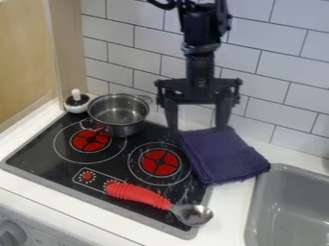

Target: Move the towel to between the burner

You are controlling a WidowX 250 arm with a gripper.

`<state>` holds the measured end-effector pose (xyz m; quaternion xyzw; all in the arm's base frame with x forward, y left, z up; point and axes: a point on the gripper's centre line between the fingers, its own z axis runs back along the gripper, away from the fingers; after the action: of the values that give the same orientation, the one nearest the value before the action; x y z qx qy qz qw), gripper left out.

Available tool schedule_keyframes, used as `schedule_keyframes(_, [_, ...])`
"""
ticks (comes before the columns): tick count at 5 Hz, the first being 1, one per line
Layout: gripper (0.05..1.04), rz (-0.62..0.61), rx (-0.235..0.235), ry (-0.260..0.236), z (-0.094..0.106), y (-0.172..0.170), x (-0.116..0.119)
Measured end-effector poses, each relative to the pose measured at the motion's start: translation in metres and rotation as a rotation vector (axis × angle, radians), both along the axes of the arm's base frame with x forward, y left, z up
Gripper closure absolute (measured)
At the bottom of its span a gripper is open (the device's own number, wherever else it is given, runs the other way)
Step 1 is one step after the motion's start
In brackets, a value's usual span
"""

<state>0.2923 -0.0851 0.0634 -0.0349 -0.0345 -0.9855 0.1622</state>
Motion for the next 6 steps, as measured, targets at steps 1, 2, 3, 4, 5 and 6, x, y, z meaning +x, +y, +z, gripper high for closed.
schedule_keyframes(1, [0.084, -0.014, 0.031, 0.044, -0.014, -0.018, 0.004])
schedule_keyframes(2, [0.084, 0.001, 0.041, 0.042, -0.015, -0.025, 0.023])
schedule_keyframes(3, [0.084, 0.01, 0.046, 0.065, -0.022, -0.029, 0.035])
schedule_keyframes(4, [0.084, 0.013, 0.062, 0.067, -0.028, -0.03, 0.044])
schedule_keyframes(5, [0.084, 0.014, 0.071, 0.09, -0.039, -0.031, 0.048])
schedule_keyframes(6, [0.084, 0.019, 0.09, 0.072, -0.041, -0.028, 0.051])
